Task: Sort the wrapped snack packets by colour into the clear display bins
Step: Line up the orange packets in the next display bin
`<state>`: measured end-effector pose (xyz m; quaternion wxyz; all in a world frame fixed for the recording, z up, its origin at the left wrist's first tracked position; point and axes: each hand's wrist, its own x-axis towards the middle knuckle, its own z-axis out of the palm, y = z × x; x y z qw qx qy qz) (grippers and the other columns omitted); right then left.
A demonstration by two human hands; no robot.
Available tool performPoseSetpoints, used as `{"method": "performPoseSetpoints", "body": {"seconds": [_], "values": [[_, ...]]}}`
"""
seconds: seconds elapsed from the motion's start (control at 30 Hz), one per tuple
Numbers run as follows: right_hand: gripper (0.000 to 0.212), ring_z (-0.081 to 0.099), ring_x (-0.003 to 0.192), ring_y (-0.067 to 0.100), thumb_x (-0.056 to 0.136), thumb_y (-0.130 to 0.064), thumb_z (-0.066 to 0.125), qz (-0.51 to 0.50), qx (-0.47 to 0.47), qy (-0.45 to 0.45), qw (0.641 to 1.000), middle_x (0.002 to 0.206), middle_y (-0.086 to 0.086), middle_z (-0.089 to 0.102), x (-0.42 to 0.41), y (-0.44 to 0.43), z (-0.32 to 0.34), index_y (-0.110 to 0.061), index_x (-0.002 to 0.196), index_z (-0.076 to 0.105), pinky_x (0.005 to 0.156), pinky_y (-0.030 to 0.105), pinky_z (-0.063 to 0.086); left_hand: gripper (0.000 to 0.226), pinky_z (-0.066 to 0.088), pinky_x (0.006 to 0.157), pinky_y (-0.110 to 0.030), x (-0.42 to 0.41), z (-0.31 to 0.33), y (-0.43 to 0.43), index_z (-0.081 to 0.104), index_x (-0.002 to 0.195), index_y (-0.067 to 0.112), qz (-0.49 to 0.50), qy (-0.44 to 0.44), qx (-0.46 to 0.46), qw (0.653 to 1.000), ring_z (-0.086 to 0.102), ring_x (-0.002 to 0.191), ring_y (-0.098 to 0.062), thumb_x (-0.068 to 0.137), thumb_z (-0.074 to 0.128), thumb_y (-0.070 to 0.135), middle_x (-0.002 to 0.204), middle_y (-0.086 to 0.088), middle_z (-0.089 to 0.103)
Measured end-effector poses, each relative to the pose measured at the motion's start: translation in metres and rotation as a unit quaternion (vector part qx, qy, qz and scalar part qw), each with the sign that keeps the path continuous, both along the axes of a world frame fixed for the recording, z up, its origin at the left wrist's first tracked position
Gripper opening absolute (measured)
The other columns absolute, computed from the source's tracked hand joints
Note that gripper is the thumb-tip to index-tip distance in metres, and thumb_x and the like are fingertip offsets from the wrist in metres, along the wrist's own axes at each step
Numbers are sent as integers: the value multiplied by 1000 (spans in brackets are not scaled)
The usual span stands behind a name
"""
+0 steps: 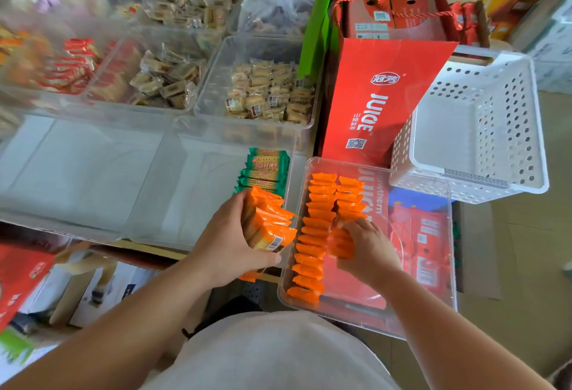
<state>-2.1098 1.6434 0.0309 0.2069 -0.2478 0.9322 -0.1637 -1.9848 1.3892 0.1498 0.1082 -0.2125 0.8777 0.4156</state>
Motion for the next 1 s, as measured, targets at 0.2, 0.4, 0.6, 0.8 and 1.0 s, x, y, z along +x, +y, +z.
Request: {"method": "performPoseSetpoints", "body": {"seconds": [0.2,0.4,0.6,0.8,1.0], "values": [[46,61,78,19,57,-37,82,-100,-118,47,987,92,-6,60,-12,-6,66,-23,96,62,65,30,48,110,47,104,-43,2,7,-35,26,142,45,23,25,-1,999,50,123,-8,53,90,52,135,20,47],[52,61,73,6,53,-57,82,-122,-219,84,964,82,-12,65,-1,-84,154,-27,91,62,63,22,46,113,46,103,-39,-1,11,-110,28,144,40,30,58,-6,998,49,123,-9,53,95,44,136,17,46],[48,57,63,-2,54,-41,81,-206,-307,-36,928,76,-15,69,30,-191,139,-21,95,67,64,25,49,96,49,97,-34,16,11,-230,42,127,43,104,100,43,989,58,109,2,47,94,39,121,20,58],[47,64,73,4,66,-21,91,-193,-238,-72,949,85,-7,70,50,-265,122,-23,104,65,66,22,51,91,50,90,-40,37,-32,-340,44,122,37,132,90,-72,985,58,108,-15,43,89,46,120,8,59],[53,63,86,6,68,-23,90,-196,-196,-91,956,96,-14,64,60,-312,126,-30,110,58,64,16,46,91,47,87,-43,27,-95,-368,34,134,28,-187,-89,-297,932,53,110,-24,56,74,52,122,3,51]]}}
